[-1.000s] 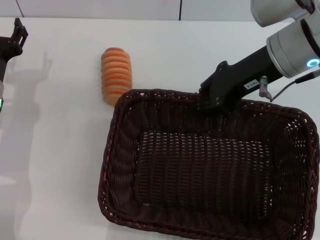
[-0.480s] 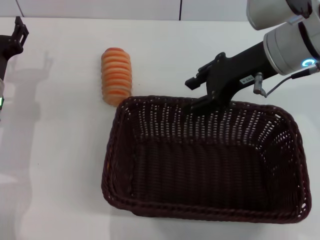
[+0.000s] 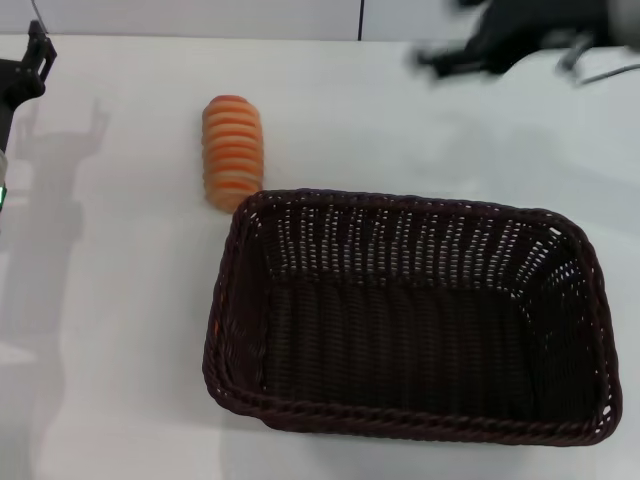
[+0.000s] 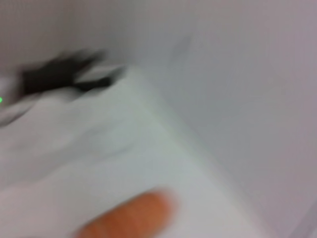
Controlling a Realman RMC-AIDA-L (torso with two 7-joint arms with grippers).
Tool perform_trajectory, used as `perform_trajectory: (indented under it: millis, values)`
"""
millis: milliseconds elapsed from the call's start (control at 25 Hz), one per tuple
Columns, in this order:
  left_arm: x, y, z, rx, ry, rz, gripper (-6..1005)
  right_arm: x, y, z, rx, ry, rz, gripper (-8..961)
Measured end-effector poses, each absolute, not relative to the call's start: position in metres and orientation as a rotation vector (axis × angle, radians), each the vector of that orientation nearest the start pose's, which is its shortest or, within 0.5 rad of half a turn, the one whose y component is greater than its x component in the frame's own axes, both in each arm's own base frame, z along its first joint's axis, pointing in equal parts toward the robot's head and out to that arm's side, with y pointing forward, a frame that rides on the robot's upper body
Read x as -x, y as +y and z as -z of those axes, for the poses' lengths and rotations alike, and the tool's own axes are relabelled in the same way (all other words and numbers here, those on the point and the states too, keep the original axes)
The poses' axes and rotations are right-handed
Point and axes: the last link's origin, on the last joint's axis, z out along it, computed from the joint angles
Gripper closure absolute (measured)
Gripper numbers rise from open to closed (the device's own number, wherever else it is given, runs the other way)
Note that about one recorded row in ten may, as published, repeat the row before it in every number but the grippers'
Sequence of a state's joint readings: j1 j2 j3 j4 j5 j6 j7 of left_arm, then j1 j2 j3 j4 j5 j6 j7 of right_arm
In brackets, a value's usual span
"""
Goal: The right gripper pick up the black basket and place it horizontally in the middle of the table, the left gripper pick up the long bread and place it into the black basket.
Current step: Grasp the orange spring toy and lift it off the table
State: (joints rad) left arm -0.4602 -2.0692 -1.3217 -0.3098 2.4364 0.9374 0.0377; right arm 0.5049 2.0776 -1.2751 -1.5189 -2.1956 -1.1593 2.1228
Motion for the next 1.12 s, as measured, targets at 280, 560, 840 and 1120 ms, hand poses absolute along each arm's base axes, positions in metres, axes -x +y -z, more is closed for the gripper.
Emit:
perform_trajectory:
  millis: [280,560,840,1120]
  values:
    - [0.309,0.373,-0.018,1.424,-0.513,0.665,195,-0.185,0.354,-0.085,1.863,0.484,-0.635,138]
    - [0.279,0.395,-0.005,1.615,-0.514,0.637,196,-0.243,0.336,-0.093,1.553,0.676,-0.578,139]
    - [0.262,0.402,0.008,1.678,-0.482,0.616,198,-0.217,0.366,-0.121,1.354,0.460,-0.426,142]
    - [0.270,0.403,0.007,1.656,-0.511,0.586,200,-0.179,0.371,-0.090,1.221,0.064,-0.374,142]
